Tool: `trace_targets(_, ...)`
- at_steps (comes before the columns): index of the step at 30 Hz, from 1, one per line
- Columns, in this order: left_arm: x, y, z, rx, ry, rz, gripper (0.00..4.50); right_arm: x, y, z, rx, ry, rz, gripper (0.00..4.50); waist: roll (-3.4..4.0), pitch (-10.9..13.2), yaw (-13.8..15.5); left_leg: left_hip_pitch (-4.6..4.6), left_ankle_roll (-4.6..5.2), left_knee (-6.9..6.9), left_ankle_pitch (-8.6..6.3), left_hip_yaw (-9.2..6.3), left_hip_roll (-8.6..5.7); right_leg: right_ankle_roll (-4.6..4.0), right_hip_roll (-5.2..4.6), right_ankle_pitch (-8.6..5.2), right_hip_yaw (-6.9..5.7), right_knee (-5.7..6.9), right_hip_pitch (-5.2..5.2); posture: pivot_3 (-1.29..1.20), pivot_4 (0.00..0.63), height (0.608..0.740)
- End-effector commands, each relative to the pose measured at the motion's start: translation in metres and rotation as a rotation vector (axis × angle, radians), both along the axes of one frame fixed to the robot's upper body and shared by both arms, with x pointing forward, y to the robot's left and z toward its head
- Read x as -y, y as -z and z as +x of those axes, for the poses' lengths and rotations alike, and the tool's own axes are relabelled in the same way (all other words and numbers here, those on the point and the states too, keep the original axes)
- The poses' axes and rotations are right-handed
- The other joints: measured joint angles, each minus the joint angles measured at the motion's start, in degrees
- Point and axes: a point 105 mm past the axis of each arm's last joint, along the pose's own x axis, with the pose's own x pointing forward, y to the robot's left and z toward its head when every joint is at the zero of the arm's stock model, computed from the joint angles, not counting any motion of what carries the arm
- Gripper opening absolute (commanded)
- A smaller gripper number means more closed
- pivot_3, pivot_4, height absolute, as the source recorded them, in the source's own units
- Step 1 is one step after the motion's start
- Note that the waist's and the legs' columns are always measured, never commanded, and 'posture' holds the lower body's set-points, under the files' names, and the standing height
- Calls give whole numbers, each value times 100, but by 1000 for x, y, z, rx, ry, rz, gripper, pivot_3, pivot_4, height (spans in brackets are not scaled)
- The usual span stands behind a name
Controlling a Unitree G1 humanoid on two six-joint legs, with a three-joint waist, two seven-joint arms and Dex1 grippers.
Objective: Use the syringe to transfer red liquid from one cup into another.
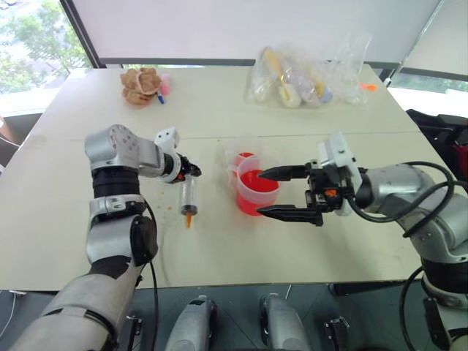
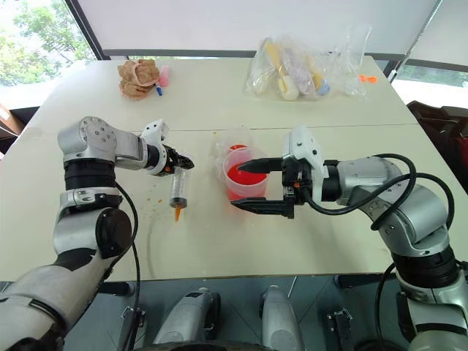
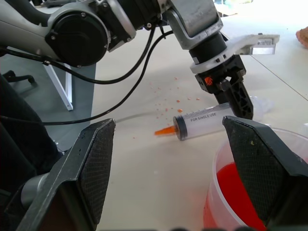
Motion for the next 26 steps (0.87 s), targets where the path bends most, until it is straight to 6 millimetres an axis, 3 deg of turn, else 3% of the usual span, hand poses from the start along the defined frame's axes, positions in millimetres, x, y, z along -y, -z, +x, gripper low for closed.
trace_targets(1, -3, -1, -2, 20, -11, 18, 4282, 0, -6, -2, 39, -2, 9, 3758, -1, -1, 0, 1, 0, 0, 0, 0, 0, 0, 0, 0, 0, 2, 0, 0, 150, 737)
trace_targets(6, -16, -19, -3, 140, -22, 86, 4448, 6, -1, 1, 27, 25, -3, 3758, -1, -1, -29, 8, 3, -1, -1, 1, 1, -2, 3, 1, 4, 16, -1, 0, 150, 737)
trace_targets(11, -32, -57, 0, 524, -17, 172, 4448, 18, 4, 6, 10, 75, -17, 3758, -1, -1, -4, 7, -20, -1, 11, 5, 1, -3, 2, 1, 15, 24, -8, 0, 150, 737)
trace_targets(16, -41, -74, -17, 754, 87, 151, 4448, 34, 7, 9, -12, 137, -29, 3758, -1, -1, 10, 5, -8, -2, 4, 6, 0, -5, 0, 1, 16, 13, -5, 0, 150, 737)
trace_targets(23, -49, -73, -44, 932, 208, 136, 4448, 50, 15, 12, -48, 220, -38, 3758, -1, -1, 5, 5, 5, -4, -3, 7, 3, -10, 0, 4, 15, -1, 1, 0, 150, 737)
trace_targets(26, -48, -60, -62, 938, 283, 139, 4448, 55, 15, 11, -66, 251, -26, 3758, -1, -1, -15, 6, 8, -6, -4, 10, 7, -11, 2, 4, 16, -6, 0, 0, 150, 737)
